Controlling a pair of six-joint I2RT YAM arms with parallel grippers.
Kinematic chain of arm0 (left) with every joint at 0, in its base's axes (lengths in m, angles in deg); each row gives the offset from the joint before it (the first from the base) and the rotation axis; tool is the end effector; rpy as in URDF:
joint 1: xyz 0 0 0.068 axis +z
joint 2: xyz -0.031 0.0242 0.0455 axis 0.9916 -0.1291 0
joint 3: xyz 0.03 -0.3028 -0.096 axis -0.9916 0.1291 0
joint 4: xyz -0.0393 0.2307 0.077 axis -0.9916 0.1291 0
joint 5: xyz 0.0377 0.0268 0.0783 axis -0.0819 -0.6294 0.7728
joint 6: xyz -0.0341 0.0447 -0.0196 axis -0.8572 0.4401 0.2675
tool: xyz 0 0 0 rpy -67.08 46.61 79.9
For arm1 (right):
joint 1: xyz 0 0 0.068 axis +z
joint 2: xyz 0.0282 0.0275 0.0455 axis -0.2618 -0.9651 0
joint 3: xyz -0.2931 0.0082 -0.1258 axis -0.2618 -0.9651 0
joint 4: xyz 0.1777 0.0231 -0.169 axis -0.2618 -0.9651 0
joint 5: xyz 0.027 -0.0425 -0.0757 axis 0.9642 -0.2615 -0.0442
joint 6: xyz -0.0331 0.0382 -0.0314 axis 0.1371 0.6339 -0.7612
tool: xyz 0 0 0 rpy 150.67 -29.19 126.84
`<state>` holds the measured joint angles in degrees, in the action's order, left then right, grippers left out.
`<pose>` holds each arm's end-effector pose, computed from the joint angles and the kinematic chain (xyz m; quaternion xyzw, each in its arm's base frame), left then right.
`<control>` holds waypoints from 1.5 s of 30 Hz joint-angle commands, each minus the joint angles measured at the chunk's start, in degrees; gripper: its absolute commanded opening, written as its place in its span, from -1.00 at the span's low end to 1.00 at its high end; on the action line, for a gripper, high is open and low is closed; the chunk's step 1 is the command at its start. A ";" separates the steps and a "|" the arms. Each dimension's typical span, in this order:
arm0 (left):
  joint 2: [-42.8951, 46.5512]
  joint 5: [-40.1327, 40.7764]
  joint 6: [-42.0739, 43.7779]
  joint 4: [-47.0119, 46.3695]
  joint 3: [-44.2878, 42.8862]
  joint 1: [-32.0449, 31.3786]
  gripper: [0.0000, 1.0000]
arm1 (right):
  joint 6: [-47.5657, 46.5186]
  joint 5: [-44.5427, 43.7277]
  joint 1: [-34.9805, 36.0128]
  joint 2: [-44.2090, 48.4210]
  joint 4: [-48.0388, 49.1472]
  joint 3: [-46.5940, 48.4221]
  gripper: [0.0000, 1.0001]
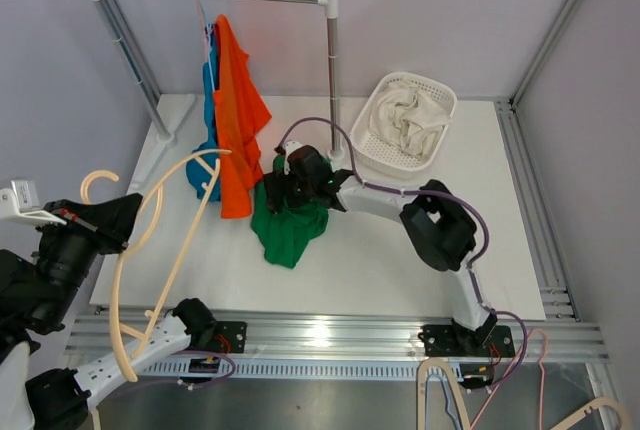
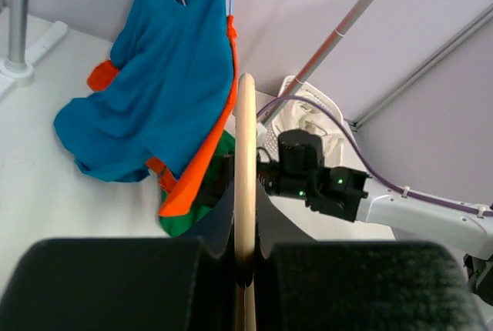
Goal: Remove the t-shirt from the hanger
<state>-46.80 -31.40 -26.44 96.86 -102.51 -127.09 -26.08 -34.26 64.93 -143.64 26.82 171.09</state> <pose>-0.0403 0.0734 0.4887 -0.1182 0.7062 -0.2425 0.6545 0.3143 0.3783 0.2374 -0.2624 0.8597 0.2849 0.3331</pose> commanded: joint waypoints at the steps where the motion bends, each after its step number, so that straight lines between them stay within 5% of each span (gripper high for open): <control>1: -1.72 3.15 4.26 -2.78 -1.92 -0.58 -0.99 | -1.44 -0.21 2.44 -5.75 -3.81 7.04 0.99; 5: -5.40 2.46 8.29 -5.50 -4.57 -0.58 -0.99 | -2.94 -4.78 5.08 -11.38 -13.11 11.45 0.99; 6: -6.20 2.37 9.18 -6.64 -4.66 -0.58 -0.99 | -3.12 -5.92 5.87 -11.48 -17.14 11.02 0.73; 7: -6.99 2.54 10.14 -7.78 -4.74 -0.58 -0.99 | -3.55 -6.02 6.83 -10.26 -18.57 10.06 0.02; 8: -8.65 1.84 12.85 -11.01 -4.66 -0.58 -0.99 | -2.86 -6.02 8.41 -9.20 -21.19 6.66 -0.99; 14: -18.84 -0.35 17.28 -17.64 -13.66 -0.49 -0.99 | 1.62 6.72 13.97 16.17 -19.01 -15.06 -1.00; 20: -32.38 0.87 23.06 -19.91 -25.20 -0.23 -0.98 | -0.56 -1.26 1.16 37.64 -35.15 -2.20 -1.00; 29: -45.75 -16.87 21.05 -24.04 -32.26 11.89 -0.99 | -7.52 -5.23 -22.76 21.24 -46.36 37.36 -1.00; 35: -48.39 -15.82 23.52 -28.27 -32.25 13.83 -0.99 | -6.82 -0.06 -31.28 6.74 -43.39 56.96 -1.00; 39: -50.41 -17.93 23.68 -30.11 -31.99 15.94 -0.99 | -5.14 2.68 -35.08 5.05 -34.95 52.52 -1.00; 45: -50.33 -20.12 27.12 -39.50 -27.25 16.91 -0.99 | -3.39 -4.87 -38.58 5.93 -23.16 40.47 -1.00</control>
<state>-97.42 -48.04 -2.02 65.91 -130.83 -111.16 -31.02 -36.47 27.45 -139.43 -5.22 213.25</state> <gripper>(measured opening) 0.056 0.062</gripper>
